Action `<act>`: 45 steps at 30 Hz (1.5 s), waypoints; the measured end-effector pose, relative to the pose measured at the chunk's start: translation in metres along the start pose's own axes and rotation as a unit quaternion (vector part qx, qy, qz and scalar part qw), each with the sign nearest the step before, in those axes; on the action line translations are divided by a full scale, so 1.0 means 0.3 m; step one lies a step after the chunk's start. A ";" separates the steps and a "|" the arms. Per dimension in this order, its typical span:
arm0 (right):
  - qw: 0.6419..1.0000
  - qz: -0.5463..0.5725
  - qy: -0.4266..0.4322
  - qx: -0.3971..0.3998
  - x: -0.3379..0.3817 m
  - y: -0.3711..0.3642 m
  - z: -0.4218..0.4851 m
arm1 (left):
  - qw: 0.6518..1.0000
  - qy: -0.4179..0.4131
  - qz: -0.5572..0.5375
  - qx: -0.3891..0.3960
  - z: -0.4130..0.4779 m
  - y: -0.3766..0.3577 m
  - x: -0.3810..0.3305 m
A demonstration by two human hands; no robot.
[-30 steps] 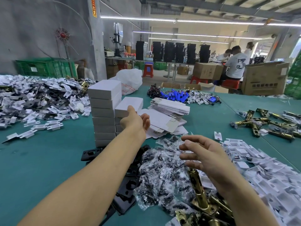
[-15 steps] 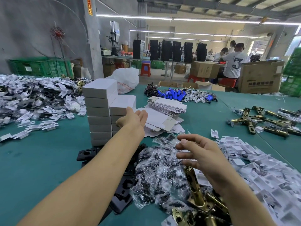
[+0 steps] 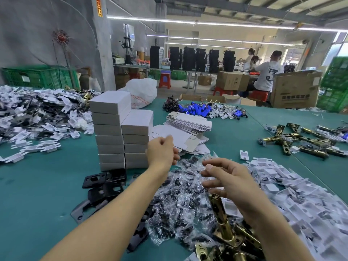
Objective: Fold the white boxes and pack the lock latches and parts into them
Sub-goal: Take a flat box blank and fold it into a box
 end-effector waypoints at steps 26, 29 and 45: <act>0.976 -0.213 0.017 -0.032 -0.069 0.050 0.033 | 0.687 -0.275 0.661 0.126 0.123 -0.263 0.057; 0.978 -0.207 0.015 -0.029 -0.070 0.047 0.032 | 0.672 -0.299 0.668 0.112 0.115 -0.264 0.053; 0.982 -0.185 0.007 -0.037 -0.069 0.054 0.030 | 0.622 -0.431 0.654 0.016 -0.021 -0.255 -0.089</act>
Point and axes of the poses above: each hand's wrist, its own z-axis towards the middle knuckle, its own y-axis out of the back of the hand, x = y × z, the point moved 7 cm from there along z, towards the middle knuckle, and after that the axes turned 9 degrees about z, right-handed, at the moved point
